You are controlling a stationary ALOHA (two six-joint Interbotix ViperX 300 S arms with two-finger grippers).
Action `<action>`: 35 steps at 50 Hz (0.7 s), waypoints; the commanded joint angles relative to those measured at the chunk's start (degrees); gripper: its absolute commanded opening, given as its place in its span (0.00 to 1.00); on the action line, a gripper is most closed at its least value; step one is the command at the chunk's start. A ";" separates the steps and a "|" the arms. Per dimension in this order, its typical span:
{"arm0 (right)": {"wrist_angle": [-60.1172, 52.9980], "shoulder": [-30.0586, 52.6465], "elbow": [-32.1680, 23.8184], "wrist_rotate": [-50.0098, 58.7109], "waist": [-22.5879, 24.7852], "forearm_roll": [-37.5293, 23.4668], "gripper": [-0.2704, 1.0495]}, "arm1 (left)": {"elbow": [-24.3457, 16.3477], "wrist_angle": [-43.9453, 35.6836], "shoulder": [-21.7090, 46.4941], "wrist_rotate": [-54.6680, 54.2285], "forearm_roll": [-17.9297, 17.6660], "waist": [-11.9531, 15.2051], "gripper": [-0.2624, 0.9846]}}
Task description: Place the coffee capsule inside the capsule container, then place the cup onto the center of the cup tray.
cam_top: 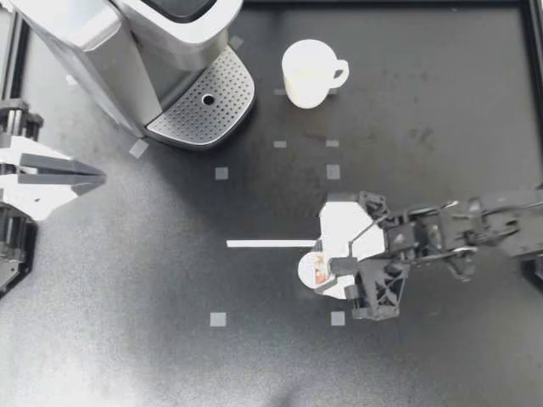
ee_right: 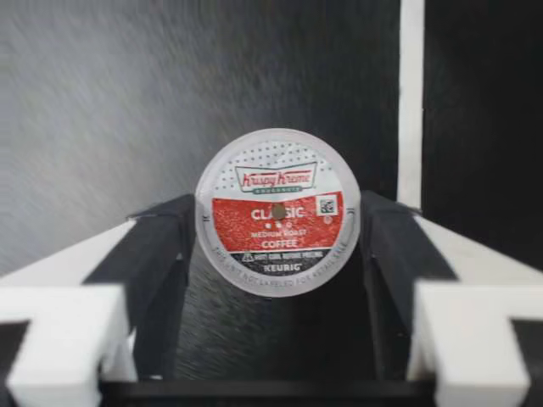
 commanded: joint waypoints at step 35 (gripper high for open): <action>-8.53 -13.71 5.98 12.48 -0.18 1.23 0.57 | -52.03 71.63 33.49 -2.02 11.95 5.19 0.32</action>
